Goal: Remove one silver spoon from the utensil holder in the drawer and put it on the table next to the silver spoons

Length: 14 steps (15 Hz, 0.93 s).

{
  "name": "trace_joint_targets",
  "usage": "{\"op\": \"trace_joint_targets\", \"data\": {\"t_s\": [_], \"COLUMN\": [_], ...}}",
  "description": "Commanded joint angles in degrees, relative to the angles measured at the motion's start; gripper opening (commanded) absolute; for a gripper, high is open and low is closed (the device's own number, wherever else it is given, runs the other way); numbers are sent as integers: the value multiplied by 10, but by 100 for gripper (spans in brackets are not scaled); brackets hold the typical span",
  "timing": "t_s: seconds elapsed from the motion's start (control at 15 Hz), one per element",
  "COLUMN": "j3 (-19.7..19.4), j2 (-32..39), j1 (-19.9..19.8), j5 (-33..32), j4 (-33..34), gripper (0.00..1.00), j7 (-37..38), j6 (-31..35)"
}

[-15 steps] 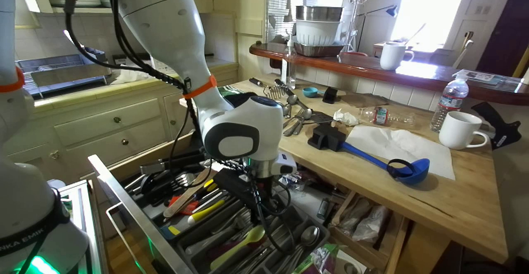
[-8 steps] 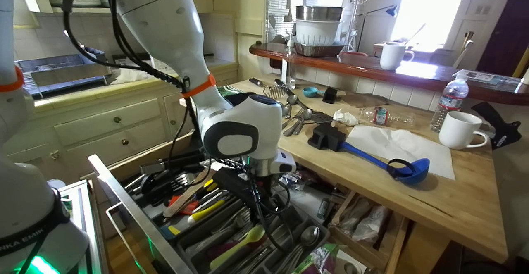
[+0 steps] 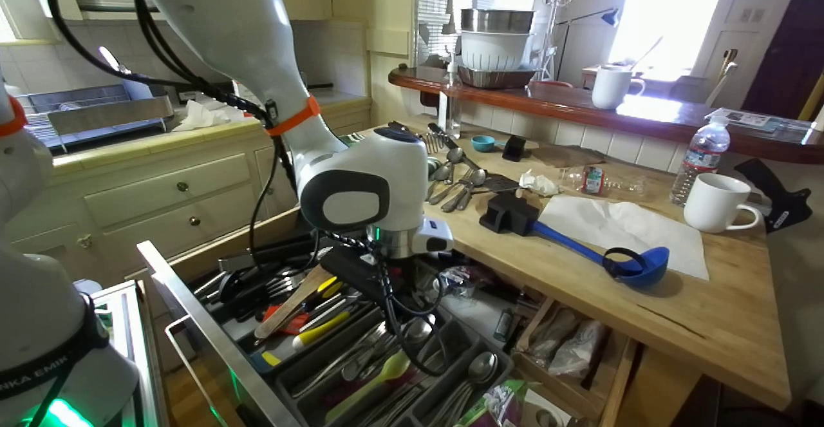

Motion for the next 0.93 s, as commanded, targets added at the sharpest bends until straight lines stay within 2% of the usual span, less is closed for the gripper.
{"op": "trace_joint_targets", "data": {"t_s": [0.0, 0.53, 0.87], "j3": [-11, -42, -35], "j2": [-26, -32, -64], "j1": [6, 20, 32], "j5": [15, -7, -3], "j4": [-19, -19, -35], "gripper": [2, 2, 2], "j7": [12, 71, 68], "j6": [6, 19, -7]}}
